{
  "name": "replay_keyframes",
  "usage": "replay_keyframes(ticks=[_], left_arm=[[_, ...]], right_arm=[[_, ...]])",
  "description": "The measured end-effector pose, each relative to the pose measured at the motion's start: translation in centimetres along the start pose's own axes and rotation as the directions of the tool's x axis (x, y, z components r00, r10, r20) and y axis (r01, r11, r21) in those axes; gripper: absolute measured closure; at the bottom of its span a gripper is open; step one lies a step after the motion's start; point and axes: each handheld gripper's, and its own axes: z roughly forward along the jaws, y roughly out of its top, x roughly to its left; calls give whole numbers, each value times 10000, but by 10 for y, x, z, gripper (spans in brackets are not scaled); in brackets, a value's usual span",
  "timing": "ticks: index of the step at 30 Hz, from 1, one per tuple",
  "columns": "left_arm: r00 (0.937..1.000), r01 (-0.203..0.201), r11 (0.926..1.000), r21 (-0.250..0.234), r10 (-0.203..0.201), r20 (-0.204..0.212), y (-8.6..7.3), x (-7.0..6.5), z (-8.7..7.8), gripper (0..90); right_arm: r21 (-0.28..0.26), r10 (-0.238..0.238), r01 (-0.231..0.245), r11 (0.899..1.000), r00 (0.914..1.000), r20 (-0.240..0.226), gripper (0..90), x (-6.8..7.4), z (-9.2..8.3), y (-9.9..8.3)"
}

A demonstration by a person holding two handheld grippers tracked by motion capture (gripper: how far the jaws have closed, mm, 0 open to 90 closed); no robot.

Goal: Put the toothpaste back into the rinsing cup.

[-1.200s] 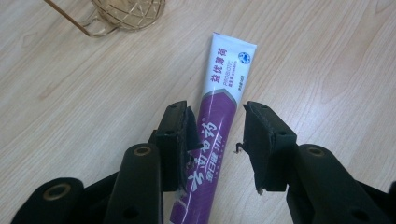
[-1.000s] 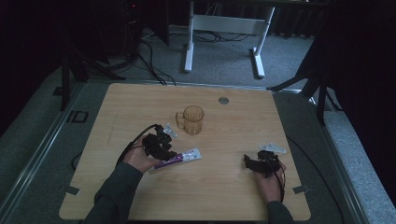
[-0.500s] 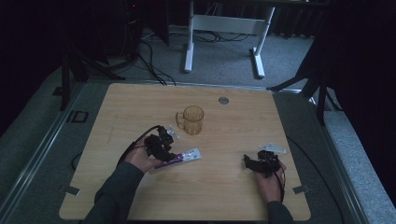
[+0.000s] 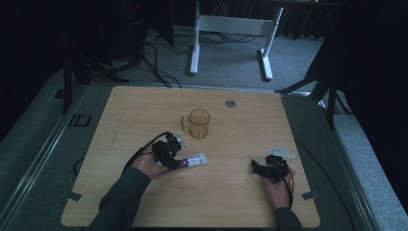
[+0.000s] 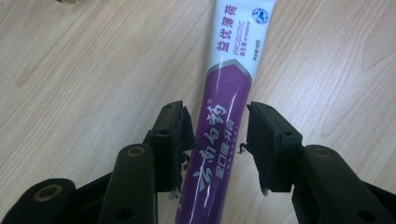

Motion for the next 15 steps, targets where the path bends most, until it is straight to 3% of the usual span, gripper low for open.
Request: replay_keyframes(ticks=[15], left_arm=[[9975, -620, 9944, 851, 646, -273, 8, -11, 12, 572]], right_arm=[[-4, -6, 6, 10000, 10000, -3, 214, 0, 0, 0]])
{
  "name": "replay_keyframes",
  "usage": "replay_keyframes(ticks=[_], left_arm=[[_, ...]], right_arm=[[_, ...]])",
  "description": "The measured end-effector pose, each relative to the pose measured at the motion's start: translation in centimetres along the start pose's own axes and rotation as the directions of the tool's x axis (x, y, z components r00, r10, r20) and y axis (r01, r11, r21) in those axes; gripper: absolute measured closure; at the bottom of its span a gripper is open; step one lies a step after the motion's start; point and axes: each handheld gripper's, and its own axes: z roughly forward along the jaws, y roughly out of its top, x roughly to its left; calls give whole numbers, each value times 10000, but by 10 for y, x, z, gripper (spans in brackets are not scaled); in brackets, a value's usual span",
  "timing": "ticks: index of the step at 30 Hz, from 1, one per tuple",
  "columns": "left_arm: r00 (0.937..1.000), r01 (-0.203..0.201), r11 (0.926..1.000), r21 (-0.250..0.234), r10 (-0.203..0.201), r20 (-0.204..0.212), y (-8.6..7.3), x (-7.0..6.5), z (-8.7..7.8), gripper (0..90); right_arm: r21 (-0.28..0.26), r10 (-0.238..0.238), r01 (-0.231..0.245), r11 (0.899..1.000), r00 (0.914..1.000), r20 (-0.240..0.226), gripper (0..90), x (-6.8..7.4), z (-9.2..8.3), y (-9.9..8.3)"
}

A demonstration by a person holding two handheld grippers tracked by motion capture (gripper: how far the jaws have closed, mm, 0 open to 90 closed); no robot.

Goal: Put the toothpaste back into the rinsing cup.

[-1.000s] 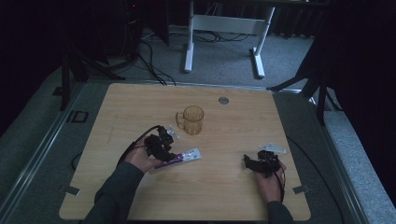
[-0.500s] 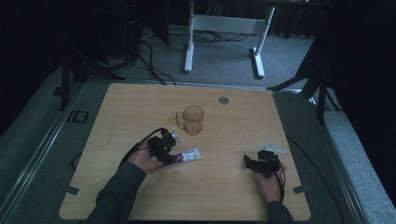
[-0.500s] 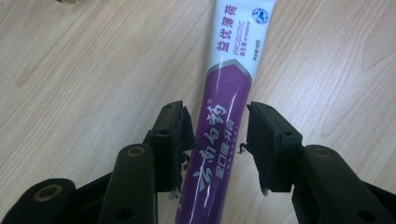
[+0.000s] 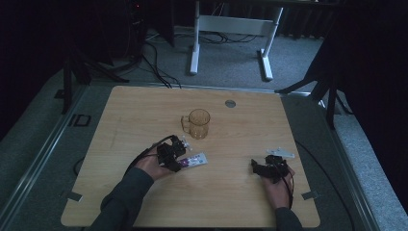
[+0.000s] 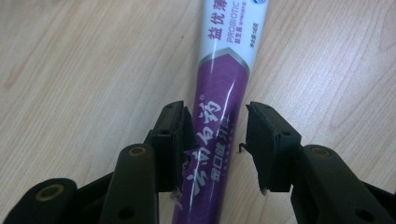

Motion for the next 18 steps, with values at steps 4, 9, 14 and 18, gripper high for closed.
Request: replay_keyframes(ticks=[4, 9, 14, 18], left_arm=[[9998, -117, 9997, 230, 121, -163, 2, -3, 4, 575], [9992, -233, 9985, 493, 248, -302, 4, -6, 8, 584], [9986, -251, 9974, 670, 281, -449, 5, -7, 11, 593], [9989, -155, 9975, 692, 185, -430, 7, -5, 14, 605]], right_arm=[[-3, 6, -6, 10000, 10000, 0, 214, 0, 0, 0], [-2, 14, -14, 10000, 10000, -1, 214, 0, 0, 0], [1, 7, -7, 10000, 10000, 0, 214, 0, 0, 0], [-2, 10, -10, 10000, 10000, -2, 214, 0, 0, 0]])
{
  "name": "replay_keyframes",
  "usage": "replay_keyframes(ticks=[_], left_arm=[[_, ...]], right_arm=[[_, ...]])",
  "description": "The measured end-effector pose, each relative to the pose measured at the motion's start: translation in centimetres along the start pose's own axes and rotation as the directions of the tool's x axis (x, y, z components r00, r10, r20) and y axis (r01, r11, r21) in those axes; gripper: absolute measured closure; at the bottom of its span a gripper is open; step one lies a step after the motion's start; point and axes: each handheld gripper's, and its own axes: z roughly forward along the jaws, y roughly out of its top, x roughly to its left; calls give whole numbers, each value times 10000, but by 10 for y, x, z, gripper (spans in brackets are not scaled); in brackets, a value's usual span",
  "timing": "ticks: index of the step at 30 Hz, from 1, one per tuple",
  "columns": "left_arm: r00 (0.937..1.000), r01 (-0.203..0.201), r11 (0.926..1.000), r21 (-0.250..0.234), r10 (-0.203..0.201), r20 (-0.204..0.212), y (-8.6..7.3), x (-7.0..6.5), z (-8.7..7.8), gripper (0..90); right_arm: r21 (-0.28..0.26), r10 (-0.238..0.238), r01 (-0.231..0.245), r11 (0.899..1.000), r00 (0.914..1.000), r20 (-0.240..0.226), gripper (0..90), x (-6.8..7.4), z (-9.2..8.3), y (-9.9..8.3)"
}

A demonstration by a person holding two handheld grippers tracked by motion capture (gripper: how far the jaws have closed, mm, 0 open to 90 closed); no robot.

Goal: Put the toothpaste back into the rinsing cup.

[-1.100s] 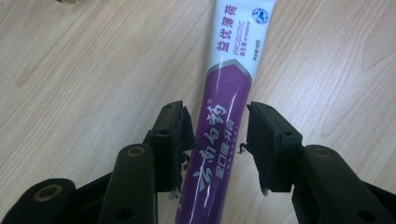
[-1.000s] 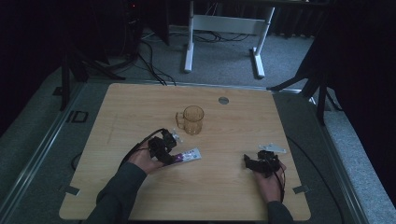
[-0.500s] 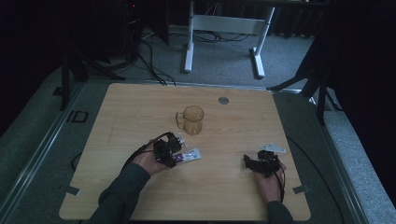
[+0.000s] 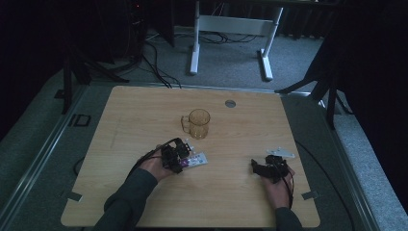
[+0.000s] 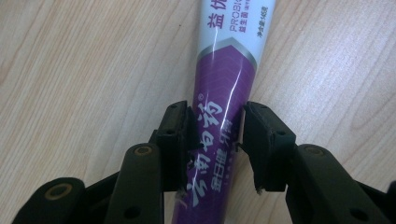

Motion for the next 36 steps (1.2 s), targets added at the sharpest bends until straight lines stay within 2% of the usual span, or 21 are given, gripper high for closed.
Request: replay_keyframes(ticks=[12, 21, 25, 31, 36], left_arm=[[9995, 69, 9992, 401, -82, 313, 6, 3, 15, 590], [9973, 279, 9982, 526, -313, 657, 7, 9, 17, 590], [9951, 388, 9977, 564, -437, 883, 8, 12, 18, 587], [9841, 834, 9937, 749, -940, 1508, 10, 21, 20, 589], [9822, 996, 9915, 835, -1114, 1513, 11, 22, 21, 604]], right_arm=[[4, 1, -1, 10000, 10000, 1, 214, 0, 0, 0], [6, 5, -5, 10000, 10000, 0, 214, 0, 0, 0], [7, -3, 3, 10000, 10000, 2, 214, 0, 0, 0], [3, 1, -1, 10000, 10000, 1, 214, 0, 0, 0], [5, 9, -9, 10000, 10000, 2, 214, 0, 0, 0]])
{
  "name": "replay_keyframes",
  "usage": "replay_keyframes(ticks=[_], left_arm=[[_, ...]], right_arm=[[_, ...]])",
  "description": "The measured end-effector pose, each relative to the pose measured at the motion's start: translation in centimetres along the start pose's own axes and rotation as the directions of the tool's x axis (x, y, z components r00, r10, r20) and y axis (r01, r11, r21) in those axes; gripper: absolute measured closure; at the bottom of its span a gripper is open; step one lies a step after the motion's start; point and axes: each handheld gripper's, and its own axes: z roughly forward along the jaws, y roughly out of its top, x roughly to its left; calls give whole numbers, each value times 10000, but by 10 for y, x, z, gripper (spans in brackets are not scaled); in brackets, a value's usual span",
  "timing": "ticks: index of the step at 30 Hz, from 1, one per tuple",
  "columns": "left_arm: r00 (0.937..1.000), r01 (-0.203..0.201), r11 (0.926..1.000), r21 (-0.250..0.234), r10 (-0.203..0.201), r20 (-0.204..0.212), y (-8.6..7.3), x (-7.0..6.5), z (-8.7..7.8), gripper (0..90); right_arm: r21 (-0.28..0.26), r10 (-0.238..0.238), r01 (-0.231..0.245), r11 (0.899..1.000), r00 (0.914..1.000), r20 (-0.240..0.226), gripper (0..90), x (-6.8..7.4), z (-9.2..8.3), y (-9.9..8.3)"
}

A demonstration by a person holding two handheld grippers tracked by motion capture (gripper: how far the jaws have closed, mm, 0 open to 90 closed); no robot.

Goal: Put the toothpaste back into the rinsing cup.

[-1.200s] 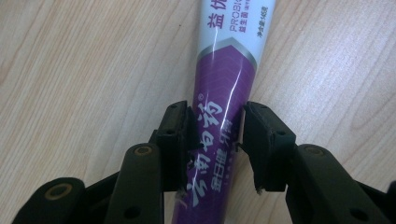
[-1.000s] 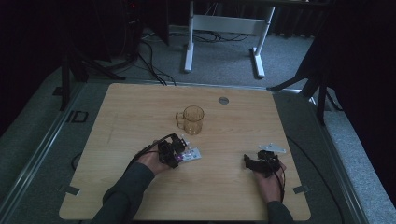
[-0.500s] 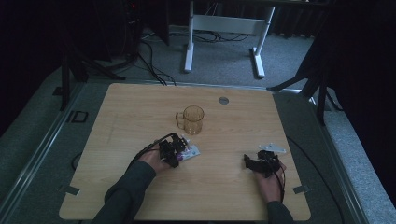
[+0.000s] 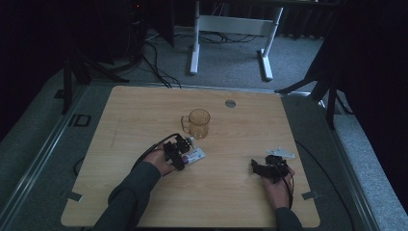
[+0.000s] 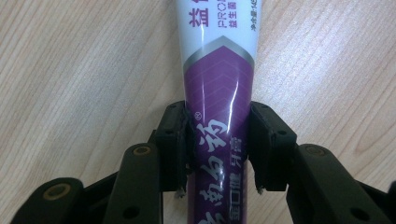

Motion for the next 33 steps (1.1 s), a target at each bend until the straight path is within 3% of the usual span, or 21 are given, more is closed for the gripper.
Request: replay_keyframes(ticks=[9, 18, 25, 27, 33], left_arm=[[10000, 78, 9999, 68, -78, 1, 1, -1, -3, 694], [9998, 159, 9999, 44, -158, -103, -5, -1, -6, 721], [9981, 610, 9974, -390, -613, -83, -10, 3, -11, 725], [9983, 473, 9970, -621, -493, -306, -12, 1, -15, 727], [9980, 558, 9904, -1264, -589, -216, -13, -1, -26, 733]], right_arm=[[0, -11, 11, 10000, 10000, 2, 214, 0, 0, 0], [-1, -16, 16, 10000, 10000, -1, 214, 0, 0, 0], [-3, -7, 7, 10000, 10000, -1, 214, 0, 0, 0], [-1, -19, 19, 10000, 10000, -2, 214, 0, 0, 0], [-5, -9, 9, 10000, 10000, -6, 214, 0, 0, 0]])
